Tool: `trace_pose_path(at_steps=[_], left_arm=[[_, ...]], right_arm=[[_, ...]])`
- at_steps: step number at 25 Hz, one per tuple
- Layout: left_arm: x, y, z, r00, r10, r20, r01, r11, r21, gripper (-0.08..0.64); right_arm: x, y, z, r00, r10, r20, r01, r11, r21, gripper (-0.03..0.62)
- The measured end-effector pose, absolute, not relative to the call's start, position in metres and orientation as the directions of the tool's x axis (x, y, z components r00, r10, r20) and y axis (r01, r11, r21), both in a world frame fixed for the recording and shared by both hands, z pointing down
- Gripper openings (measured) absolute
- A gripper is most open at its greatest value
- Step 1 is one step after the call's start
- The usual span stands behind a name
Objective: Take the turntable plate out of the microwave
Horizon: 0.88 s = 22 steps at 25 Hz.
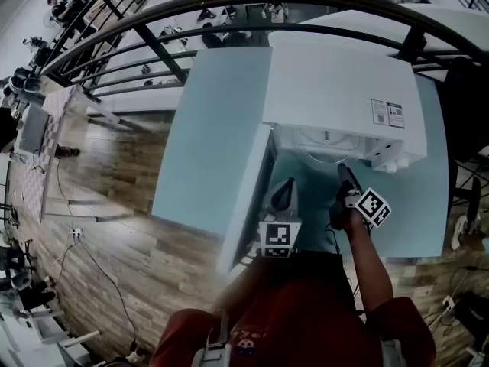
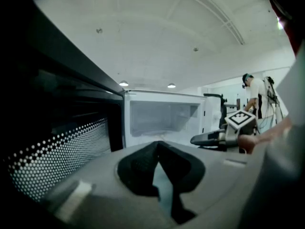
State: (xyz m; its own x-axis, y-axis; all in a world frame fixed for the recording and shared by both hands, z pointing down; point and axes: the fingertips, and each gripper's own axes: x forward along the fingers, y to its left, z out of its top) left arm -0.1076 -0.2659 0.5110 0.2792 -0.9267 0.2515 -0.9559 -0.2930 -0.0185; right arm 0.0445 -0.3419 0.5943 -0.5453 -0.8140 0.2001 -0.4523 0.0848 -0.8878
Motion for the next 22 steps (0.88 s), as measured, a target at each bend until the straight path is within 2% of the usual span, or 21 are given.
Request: trace_pose_path(at_steps=[7, 22], left_arm=[[-0.106, -0.273, 0.516, 0.276, -0.925, 0.261, -0.958, -0.288, -0.009, 0.0], [-0.099, -0.285, 0.535, 0.27, -0.915, 0.3, -0.958, -0.288, -0.014, 0.0]], right_arm=[[0.034, -0.365, 0.604, -0.555, -0.818, 0.152, -0.277, 0.01, -0.961, 0.221], [0.01, -0.393, 0.619, -0.584, -0.81, 0.051, -0.003, -0.06, -0.998, 0.221]])
